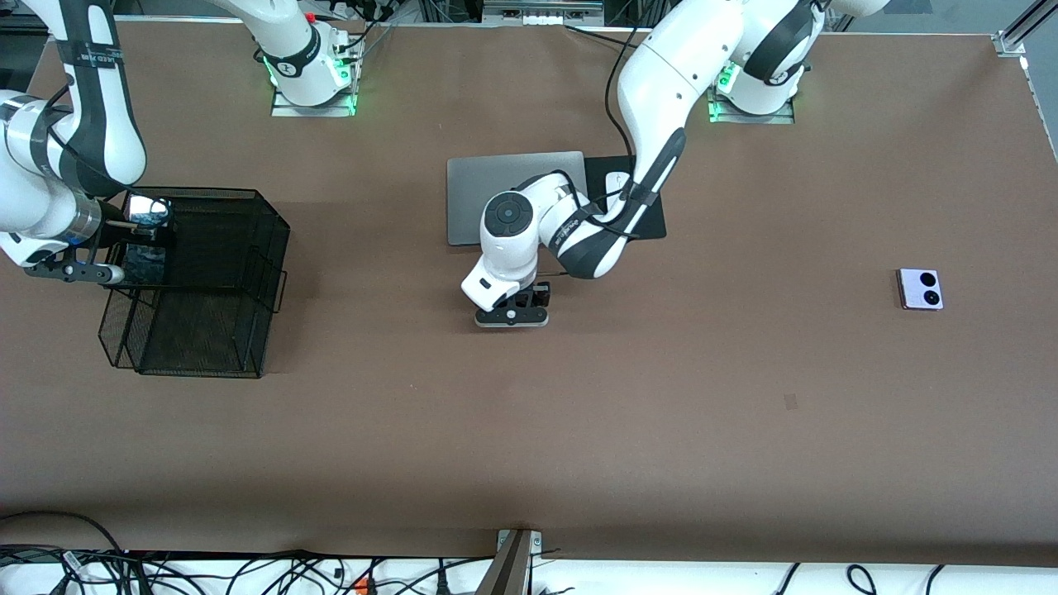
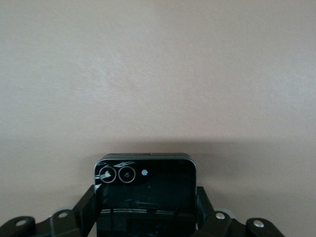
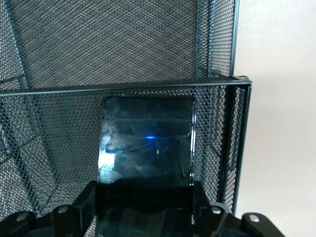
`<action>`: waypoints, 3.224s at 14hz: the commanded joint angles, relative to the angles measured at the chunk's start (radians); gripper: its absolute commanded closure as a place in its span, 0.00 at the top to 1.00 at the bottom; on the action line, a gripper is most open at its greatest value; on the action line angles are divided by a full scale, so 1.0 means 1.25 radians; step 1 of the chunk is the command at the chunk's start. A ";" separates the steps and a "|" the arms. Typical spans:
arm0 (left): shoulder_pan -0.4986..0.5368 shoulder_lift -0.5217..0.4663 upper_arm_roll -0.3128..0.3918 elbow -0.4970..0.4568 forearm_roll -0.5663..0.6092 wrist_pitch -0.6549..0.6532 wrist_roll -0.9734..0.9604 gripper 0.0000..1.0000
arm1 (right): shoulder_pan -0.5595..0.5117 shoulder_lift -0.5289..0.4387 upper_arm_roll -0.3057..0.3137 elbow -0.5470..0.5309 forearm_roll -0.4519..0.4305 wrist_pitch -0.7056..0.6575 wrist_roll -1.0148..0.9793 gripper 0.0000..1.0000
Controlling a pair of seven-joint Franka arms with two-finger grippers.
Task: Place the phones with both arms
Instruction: 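Set the black flip phone beside the laptop and open the left gripper, then reach the right gripper to the flip phone while the left gripper reaches the white phone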
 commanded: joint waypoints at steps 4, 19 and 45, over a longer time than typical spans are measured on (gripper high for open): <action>-0.010 0.051 0.015 0.074 -0.010 0.009 0.043 0.32 | -0.004 0.011 -0.003 0.006 0.052 0.006 -0.019 0.20; 0.076 -0.059 0.012 0.036 -0.007 -0.181 0.124 1.00 | 0.006 0.007 0.000 0.049 0.053 -0.008 -0.014 0.99; 0.670 -0.368 0.015 -0.431 0.075 -0.012 0.911 1.00 | 0.184 0.427 0.495 0.643 0.098 0.022 0.810 0.99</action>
